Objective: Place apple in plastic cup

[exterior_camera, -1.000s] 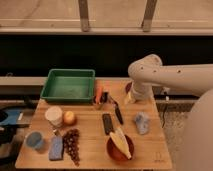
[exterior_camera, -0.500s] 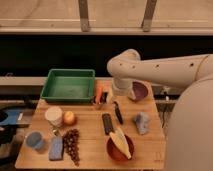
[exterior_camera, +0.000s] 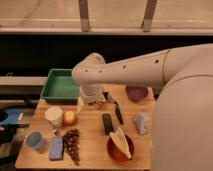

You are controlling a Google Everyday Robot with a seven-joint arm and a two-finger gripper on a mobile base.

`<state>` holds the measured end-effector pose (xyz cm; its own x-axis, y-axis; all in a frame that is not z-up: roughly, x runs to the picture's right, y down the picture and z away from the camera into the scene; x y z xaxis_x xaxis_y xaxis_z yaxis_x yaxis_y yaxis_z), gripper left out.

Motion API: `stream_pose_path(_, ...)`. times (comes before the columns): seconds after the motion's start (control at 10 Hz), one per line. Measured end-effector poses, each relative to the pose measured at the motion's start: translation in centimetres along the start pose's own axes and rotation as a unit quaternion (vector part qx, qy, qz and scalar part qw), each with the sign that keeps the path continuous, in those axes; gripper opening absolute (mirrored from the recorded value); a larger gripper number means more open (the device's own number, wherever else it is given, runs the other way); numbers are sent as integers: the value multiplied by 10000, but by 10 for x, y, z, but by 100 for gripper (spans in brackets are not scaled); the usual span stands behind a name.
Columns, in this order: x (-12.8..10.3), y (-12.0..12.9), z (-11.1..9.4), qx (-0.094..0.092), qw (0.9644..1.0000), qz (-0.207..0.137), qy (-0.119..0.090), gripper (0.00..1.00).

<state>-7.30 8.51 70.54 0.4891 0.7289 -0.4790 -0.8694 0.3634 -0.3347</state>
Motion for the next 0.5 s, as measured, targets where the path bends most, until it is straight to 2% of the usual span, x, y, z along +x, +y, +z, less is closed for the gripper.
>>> stream_pose_path(0.1, 1, 12, -1, -42, 9998, -175, -4, 80)
stream_pose_path(0.5, 0, 11, -1, -36, 9998, -192, -12, 80)
